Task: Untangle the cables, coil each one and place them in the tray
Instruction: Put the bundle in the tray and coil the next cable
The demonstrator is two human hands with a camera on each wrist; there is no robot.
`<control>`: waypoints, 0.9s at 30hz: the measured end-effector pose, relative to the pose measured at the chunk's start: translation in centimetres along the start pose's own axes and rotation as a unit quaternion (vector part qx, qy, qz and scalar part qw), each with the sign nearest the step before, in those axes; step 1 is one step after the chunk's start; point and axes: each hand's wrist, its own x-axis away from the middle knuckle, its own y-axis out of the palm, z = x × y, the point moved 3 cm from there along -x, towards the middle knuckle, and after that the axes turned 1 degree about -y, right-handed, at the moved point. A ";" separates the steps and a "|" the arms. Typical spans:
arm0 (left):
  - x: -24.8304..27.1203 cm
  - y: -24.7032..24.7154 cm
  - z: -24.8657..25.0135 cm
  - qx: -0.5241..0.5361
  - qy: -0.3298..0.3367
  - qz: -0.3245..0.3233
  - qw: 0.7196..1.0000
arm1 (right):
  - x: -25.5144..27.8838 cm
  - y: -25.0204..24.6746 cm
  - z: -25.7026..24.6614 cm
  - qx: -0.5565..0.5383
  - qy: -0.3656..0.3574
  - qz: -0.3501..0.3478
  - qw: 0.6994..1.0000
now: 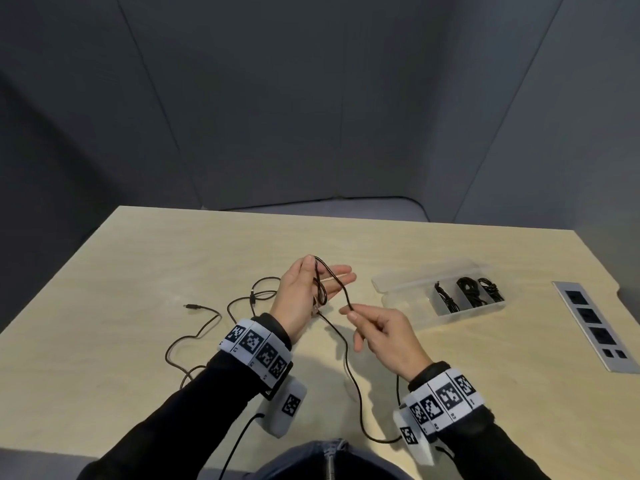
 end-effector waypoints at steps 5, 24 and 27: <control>0.1 -0.2 0.3 0.007 0.001 0.065 0.998 | 0.6 1.8 -0.2 0.172 -0.013 -0.164 0.971; 0.4 -1.7 -1.9 -0.220 -0.036 -0.015 0.975 | -0.1 -1.8 -2.3 0.140 -0.079 -0.017 0.987; 0.3 -2.0 -2.1 -0.199 -0.039 -0.003 0.979 | -0.3 -2.0 -2.2 0.130 -0.070 0.002 0.989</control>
